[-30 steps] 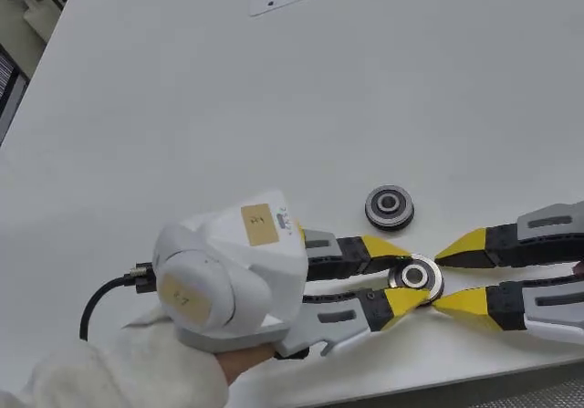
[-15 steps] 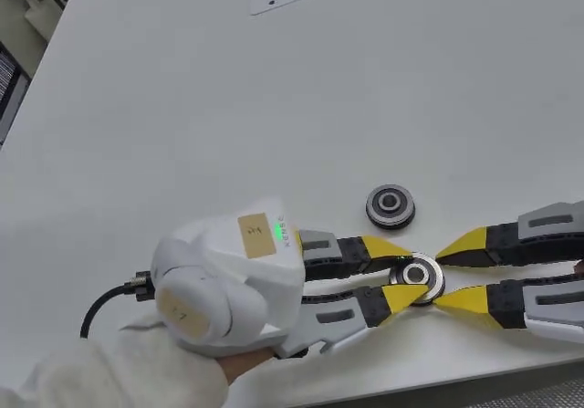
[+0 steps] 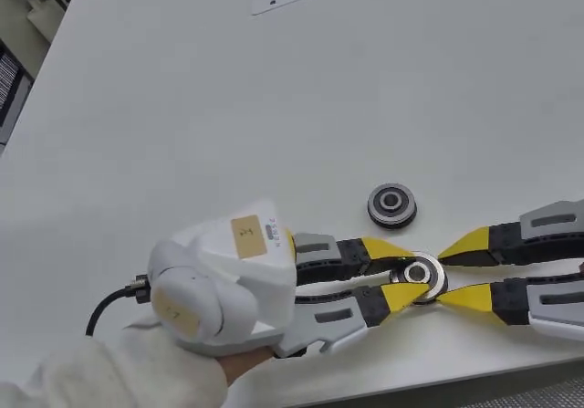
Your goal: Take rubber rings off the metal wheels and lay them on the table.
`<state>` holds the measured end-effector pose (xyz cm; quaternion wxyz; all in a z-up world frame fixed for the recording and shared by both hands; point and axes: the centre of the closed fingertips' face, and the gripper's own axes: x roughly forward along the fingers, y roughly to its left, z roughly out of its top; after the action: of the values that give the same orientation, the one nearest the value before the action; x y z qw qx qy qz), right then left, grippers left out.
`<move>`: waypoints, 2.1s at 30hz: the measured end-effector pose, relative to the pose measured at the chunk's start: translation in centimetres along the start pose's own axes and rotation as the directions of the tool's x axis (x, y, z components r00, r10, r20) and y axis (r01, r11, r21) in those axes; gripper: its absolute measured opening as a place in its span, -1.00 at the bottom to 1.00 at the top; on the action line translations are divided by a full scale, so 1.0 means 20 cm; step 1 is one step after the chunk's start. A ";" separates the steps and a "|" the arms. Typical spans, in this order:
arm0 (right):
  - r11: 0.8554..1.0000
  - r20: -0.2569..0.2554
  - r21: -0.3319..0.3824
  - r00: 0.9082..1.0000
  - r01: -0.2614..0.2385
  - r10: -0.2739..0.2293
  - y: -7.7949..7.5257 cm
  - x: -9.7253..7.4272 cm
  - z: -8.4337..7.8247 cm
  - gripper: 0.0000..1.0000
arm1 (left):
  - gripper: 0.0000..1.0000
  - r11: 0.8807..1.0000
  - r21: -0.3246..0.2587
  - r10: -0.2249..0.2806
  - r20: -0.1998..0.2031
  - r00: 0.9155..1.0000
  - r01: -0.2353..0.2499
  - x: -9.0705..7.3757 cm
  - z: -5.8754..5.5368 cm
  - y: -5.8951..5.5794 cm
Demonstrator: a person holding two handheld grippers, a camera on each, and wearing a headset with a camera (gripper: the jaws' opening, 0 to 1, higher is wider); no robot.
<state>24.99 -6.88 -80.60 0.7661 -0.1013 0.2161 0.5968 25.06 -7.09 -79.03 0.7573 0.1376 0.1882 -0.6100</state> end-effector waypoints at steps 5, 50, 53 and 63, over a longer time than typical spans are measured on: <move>1.000 -0.002 -0.013 1.000 0.001 -0.001 0.00 0.00 0.00 -0.72 | -0.72 1.000 -0.008 0.002 0.008 1.000 -0.002 0.00 0.00 0.01; 0.999 -0.005 -0.030 1.000 0.009 -0.010 -0.01 0.02 0.01 -0.63 | -0.72 1.000 -0.026 0.001 0.032 0.999 -0.001 0.02 -0.01 0.02; 1.000 -0.014 -0.011 1.000 0.012 -0.012 -0.02 0.02 0.01 -0.64 | -0.72 1.000 -0.027 0.002 0.032 0.999 -0.001 0.02 0.00 0.02; 1.000 -0.048 -0.011 0.999 0.021 -0.022 -0.02 0.01 -0.02 -0.85 | -0.72 1.000 -0.028 0.003 0.033 0.999 -0.002 0.01 -0.01 0.02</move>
<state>25.38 -7.06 -81.05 0.7665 -0.1219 0.2300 0.5871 25.46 -7.15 -79.31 0.7630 0.1171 0.1838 -0.6085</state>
